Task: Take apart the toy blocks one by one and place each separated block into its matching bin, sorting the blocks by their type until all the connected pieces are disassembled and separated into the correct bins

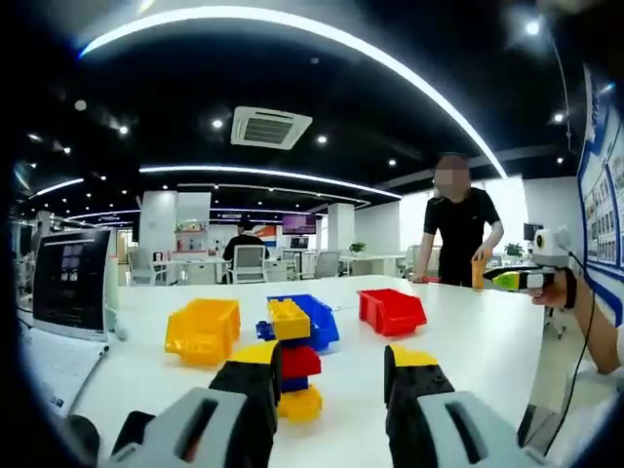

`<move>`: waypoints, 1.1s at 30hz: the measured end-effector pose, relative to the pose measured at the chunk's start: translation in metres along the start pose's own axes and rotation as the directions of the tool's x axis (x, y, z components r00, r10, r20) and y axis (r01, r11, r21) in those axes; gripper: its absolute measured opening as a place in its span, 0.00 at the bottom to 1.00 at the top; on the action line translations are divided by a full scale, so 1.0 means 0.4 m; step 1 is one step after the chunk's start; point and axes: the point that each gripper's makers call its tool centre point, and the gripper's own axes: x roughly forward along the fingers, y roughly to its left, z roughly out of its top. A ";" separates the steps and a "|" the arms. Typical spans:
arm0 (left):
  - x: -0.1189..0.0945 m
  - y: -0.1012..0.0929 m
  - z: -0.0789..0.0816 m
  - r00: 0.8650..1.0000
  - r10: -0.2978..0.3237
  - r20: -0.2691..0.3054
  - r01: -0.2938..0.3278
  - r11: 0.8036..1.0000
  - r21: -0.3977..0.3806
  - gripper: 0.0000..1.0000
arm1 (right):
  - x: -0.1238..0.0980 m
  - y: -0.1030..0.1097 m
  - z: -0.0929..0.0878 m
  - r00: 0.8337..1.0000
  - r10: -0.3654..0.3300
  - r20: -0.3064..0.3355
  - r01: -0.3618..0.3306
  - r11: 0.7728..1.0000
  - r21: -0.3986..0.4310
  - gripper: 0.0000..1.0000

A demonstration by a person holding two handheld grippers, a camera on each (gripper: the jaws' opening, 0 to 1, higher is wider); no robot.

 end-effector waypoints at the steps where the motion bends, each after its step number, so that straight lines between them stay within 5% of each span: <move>1: 0.000 0.000 -0.001 1.000 0.000 -0.001 0.000 1.000 0.000 0.43 | 0.000 -0.001 0.000 1.000 -0.001 0.000 0.001 1.000 0.001 0.34; 10: -0.002 0.013 -0.001 1.000 0.014 0.005 -0.014 1.000 -0.010 0.43 | 0.005 0.011 -0.005 1.000 0.007 -0.004 -0.007 1.000 -0.002 0.34; 16: 0.004 0.055 -0.003 0.997 0.077 0.015 -0.077 0.997 -0.006 0.47 | 0.024 0.019 -0.009 1.000 0.014 -0.009 -0.014 1.000 -0.001 0.34; 24: 0.092 0.069 -0.067 0.993 0.118 -0.027 -0.118 0.993 0.000 0.60 | 0.066 0.054 0.005 0.999 0.042 -0.027 -0.043 0.999 -0.029 0.34; 33: 0.190 0.102 -0.124 0.983 0.165 -0.082 -0.164 0.986 0.017 0.61 | 0.101 0.099 0.006 0.996 0.082 -0.034 -0.083 0.996 -0.042 0.34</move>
